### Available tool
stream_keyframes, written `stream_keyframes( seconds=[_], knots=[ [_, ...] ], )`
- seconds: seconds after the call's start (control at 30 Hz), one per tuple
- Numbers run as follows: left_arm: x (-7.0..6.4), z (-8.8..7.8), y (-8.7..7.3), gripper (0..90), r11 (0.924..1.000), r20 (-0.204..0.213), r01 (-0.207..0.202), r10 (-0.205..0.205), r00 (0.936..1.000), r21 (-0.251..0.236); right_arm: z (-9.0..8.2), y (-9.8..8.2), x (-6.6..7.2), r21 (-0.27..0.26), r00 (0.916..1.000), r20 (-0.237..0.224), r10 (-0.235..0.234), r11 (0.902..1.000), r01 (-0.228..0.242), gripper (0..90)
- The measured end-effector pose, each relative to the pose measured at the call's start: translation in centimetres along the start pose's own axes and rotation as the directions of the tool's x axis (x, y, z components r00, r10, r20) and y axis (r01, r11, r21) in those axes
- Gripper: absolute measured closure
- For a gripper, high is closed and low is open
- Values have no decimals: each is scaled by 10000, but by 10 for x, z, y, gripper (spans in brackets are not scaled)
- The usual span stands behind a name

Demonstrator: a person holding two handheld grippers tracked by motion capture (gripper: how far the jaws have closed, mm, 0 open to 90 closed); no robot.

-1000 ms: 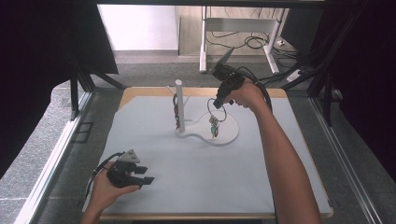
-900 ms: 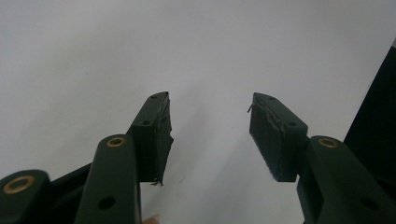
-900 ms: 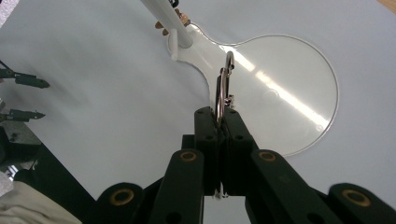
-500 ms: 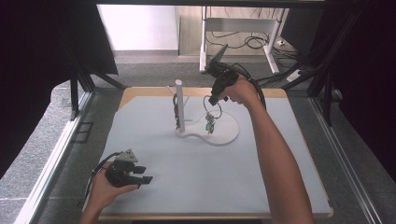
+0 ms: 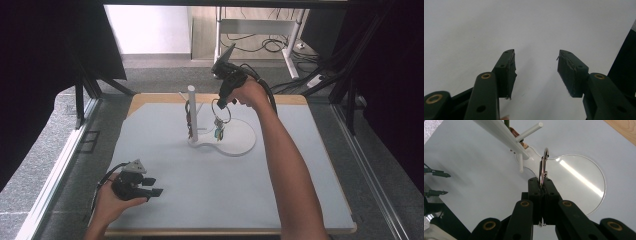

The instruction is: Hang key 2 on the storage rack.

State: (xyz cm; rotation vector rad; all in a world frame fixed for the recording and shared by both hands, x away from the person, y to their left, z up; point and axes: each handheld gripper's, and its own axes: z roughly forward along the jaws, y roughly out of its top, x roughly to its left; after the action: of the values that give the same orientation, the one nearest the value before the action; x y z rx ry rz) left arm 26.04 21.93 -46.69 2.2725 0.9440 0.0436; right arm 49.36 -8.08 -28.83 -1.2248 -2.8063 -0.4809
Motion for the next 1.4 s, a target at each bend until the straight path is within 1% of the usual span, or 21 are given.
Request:
stream_keyframes(
  seconds=[0.03,0.37,0.5,0.67,0.73,0.87,0.93,1.17,1.23,1.4],
  knots=[
    [1,-1,0,491,10000,-27,-43,43,10000,62,0,2,0,17,10000,7,-3,10000,3,869],
    [1,-3,0,499,10000,40,19,-18,10000,-50,11,16,-2,-43,10000,-23,68,10000,-68,869],
    [1,-3,0,499,9999,35,31,-30,10000,-120,15,18,-4,-34,9999,-31,106,9999,-106,869],
    [1,-2,0,499,10000,26,-54,54,10000,-26,20,23,-7,-74,9998,-8,206,9998,-206,869],
    [1,-1,0,498,10000,20,-13,13,10000,-26,22,25,-7,-118,9997,-26,223,9997,-224,869],
    [1,-2,0,498,10000,-7,32,-32,10000,-91,24,27,-5,-229,9999,12,143,9996,-143,869],
    [2,-2,-1,498,10000,-8,43,-43,10000,-77,25,28,-3,-210,9999,-119,119,9997,-122,869],
    [2,-1,0,497,10000,7,-17,17,10000,37,29,29,7,-209,9999,-96,-51,9998,49,867],
    [1,0,0,497,10000,-1,60,-60,10000,-7,31,29,9,-218,9998,-127,-145,9997,142,867],
    [1,1,0,496,10000,-12,90,-90,10000,-29,37,29,14,-101,9994,-186,-279,9996,277,867]
  ],
)
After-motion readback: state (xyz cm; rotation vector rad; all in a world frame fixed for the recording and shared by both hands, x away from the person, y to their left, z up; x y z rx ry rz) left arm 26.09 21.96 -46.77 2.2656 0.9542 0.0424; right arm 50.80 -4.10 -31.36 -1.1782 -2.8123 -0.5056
